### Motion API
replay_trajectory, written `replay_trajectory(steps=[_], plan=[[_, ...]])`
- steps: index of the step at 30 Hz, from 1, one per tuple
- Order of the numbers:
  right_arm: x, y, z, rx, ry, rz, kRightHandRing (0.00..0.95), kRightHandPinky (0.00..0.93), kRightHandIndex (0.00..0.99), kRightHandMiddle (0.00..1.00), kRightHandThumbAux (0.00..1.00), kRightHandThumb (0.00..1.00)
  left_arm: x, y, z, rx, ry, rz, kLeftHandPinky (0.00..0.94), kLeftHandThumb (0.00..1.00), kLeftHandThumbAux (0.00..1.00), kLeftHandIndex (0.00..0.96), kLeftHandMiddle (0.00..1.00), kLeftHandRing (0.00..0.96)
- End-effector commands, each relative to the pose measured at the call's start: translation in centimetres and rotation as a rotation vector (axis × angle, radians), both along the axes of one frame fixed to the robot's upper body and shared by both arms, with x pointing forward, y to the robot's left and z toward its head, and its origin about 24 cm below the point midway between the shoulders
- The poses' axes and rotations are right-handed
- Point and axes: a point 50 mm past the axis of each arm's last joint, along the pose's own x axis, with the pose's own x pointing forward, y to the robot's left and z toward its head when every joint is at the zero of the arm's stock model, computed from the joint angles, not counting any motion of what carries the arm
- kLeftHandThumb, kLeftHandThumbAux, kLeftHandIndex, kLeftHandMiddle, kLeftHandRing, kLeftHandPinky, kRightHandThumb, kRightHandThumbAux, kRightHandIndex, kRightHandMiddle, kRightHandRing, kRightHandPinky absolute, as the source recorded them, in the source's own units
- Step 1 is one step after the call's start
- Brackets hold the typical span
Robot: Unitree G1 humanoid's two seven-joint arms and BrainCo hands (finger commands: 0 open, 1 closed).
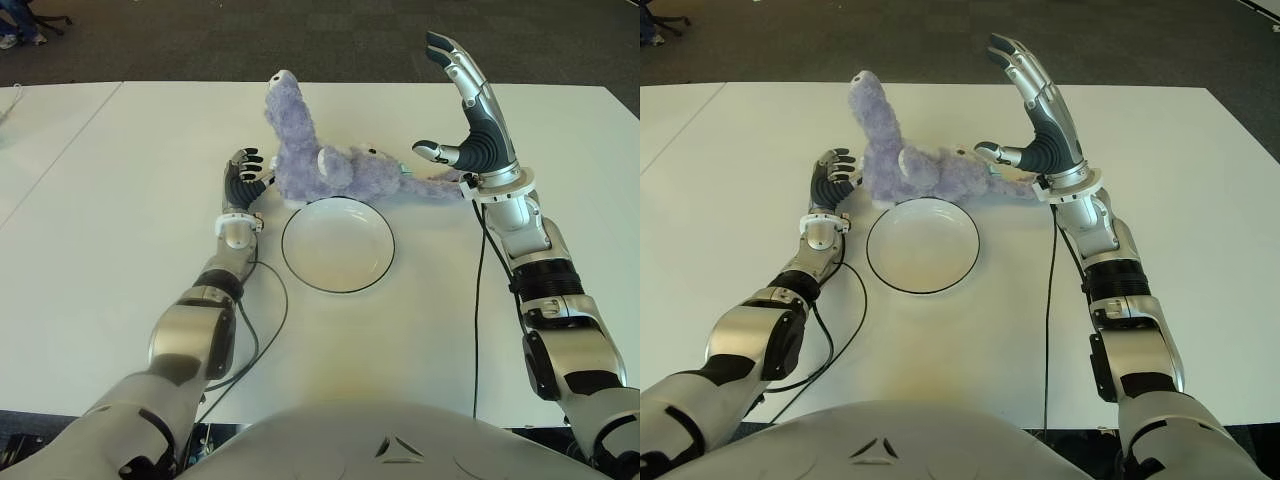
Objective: Put the doll into the plate.
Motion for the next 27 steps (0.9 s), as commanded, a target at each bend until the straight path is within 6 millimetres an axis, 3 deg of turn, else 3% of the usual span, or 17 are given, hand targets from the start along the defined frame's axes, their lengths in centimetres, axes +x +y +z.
replay_trajectory(steps=[1,3,8,15,20,27], plan=[[0.7,-0.8,-0.6,-0.052,0.065,-0.025,0.000,0.000,0.020,0.000,0.271,0.175,-7.7,-1.2,-8.9,-0.030,0.450,0.024,0.308,0.000,0.675,0.270,0.349,0.347],[1.2,-1.0,-1.5,-0.081,0.105,-0.040,0.000,0.000,0.040,0.000,0.281,0.177,-7.6,-1.2,-8.9,-0.036,0.447,0.027,0.304,0.000,0.663,0.269,0.345,0.342],[3.2,-0.7,-6.1,-0.200,0.258,-0.139,0.000,0.000,0.049,0.000,0.328,0.207,-7.6,-1.3,-8.9,-0.049,0.450,0.030,0.297,0.000,0.646,0.268,0.336,0.333],[3.6,-0.9,-8.1,-0.279,0.336,-0.174,0.000,0.000,0.039,0.000,0.360,0.232,-7.6,-1.3,-8.9,-0.047,0.444,0.033,0.286,0.000,0.637,0.275,0.328,0.325],[2.7,-0.6,-10.9,-0.309,0.459,-0.153,0.000,0.000,0.026,0.000,0.372,0.262,-7.6,-1.5,-8.8,-0.026,0.438,0.034,0.293,0.000,0.600,0.276,0.318,0.317],[2.8,-0.8,-11.6,-0.342,0.520,-0.163,0.000,0.000,0.025,0.000,0.400,0.291,-7.6,-1.6,-8.9,-0.016,0.447,0.037,0.296,0.000,0.546,0.275,0.312,0.313]])
